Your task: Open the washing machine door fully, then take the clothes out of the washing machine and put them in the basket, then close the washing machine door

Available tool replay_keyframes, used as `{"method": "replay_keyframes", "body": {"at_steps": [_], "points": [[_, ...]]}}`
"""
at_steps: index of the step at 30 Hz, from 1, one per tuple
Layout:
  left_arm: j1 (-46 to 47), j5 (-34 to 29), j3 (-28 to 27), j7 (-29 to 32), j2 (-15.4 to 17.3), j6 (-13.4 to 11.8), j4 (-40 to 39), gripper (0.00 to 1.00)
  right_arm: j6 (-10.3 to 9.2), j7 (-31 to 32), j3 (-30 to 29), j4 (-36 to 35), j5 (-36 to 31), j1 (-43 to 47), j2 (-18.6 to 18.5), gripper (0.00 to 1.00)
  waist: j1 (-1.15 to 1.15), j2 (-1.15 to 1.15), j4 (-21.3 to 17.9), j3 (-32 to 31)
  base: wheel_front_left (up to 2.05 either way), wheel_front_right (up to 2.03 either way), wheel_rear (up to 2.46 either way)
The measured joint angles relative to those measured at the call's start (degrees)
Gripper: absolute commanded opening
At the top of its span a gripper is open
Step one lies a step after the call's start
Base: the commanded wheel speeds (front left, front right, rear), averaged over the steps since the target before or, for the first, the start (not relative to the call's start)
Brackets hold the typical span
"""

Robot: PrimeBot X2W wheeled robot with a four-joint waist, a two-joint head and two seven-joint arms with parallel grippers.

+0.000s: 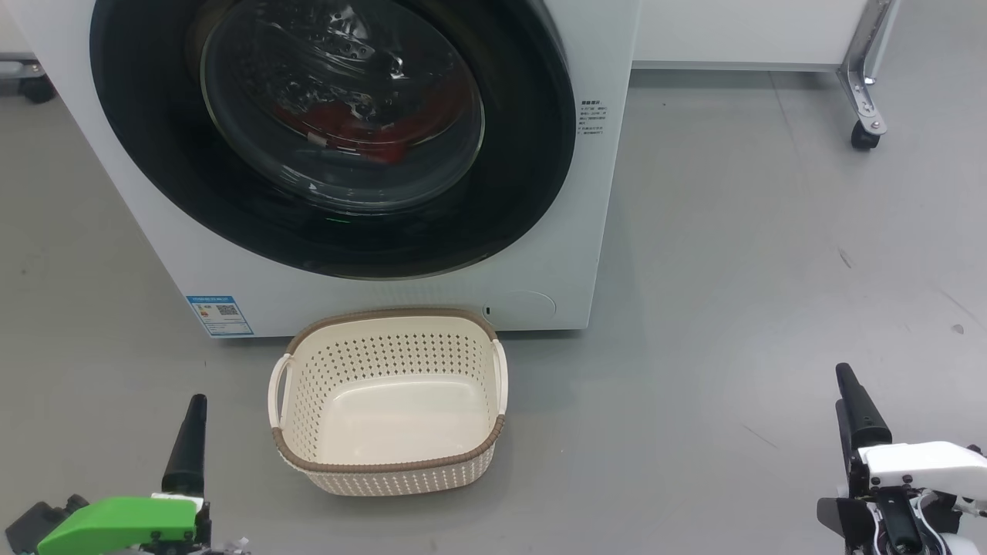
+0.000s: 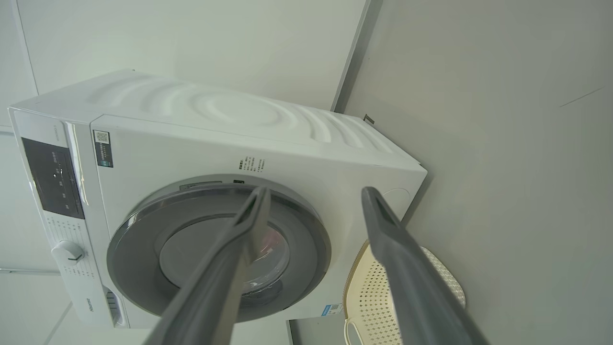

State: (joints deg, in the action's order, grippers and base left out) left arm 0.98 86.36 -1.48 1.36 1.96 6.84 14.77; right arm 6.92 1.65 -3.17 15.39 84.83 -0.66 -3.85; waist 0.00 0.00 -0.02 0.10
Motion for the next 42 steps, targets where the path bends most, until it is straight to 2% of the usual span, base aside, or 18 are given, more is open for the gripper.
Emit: {"method": "replay_keyframes", "body": {"at_steps": [12, 18, 42], "points": [[0.5, -10.0, 2.7, -2.5, 2.6, 0.0, -1.9, 1.00, -0.01, -2.9, 3.4, -1.1, -9.9, -0.1, -2.6, 1.00, 0.00, 0.00, 0.1, 0.0, 0.00, 0.00, 0.00], [0.9, -15.8, 4.1, -3.9, 3.5, 0.0, -2.6, 1.00, -0.64, -4.2, 5.3, -1.6, -16.1, -0.7, -4.1, 1.00, 0.00, 0.00, 0.1, -0.1, 0.00, 0.00, 0.00], [0.9, -40.7, 12.6, -8.6, 7.5, -3.6, -4.3, 1.00, -5.61, -8.9, 15.1, -2.1, -39.7, -1.3, -7.1, 1.00, 0.00, 0.00, 0.0, -0.6, 0.00, 0.00, 0.00]]}}
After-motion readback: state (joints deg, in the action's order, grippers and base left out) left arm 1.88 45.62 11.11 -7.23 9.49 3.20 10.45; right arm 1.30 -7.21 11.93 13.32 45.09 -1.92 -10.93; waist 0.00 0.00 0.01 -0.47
